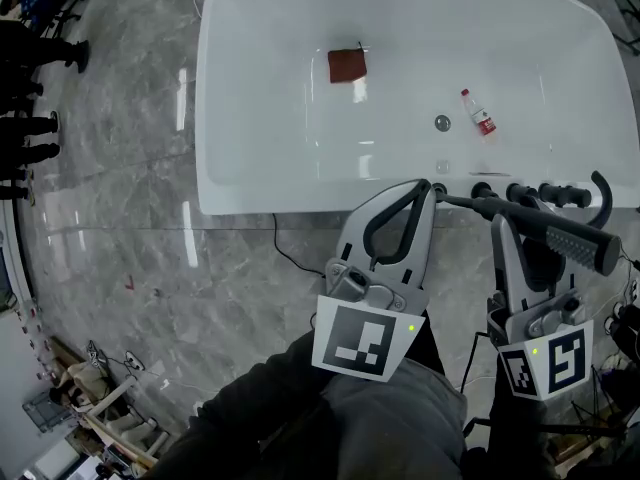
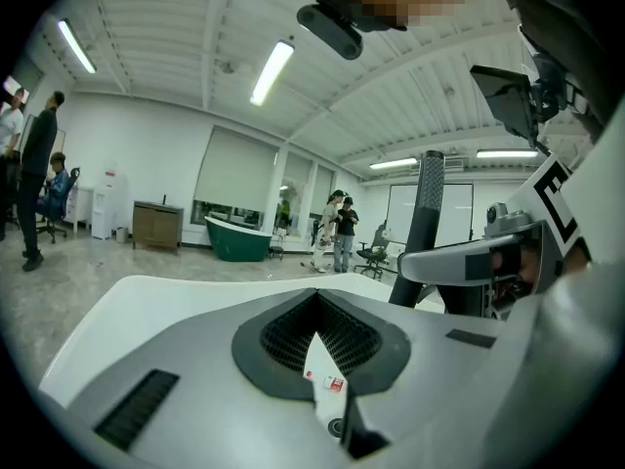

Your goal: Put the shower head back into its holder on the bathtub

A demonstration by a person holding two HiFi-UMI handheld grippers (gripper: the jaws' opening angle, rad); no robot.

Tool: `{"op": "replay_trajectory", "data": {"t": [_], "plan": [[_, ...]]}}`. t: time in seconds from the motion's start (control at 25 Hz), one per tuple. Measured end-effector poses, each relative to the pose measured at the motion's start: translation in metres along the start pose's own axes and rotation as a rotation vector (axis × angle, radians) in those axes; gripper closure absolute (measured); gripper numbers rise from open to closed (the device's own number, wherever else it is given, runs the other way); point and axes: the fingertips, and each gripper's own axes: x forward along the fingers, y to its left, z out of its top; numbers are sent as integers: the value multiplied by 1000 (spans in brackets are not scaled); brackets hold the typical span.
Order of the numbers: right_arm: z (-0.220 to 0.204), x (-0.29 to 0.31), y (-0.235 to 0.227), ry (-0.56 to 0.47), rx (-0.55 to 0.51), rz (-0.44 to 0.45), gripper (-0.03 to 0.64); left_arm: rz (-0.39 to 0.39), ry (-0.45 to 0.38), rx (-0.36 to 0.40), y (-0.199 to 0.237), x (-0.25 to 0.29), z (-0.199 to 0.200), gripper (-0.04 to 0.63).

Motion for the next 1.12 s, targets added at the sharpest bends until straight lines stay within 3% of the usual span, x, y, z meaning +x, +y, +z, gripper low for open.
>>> {"op": "replay_trajectory", "data": {"t": [1.12], "plan": [[-62, 24, -10, 41, -11, -38, 477, -3, 34, -35, 14, 16, -46, 592]]}}
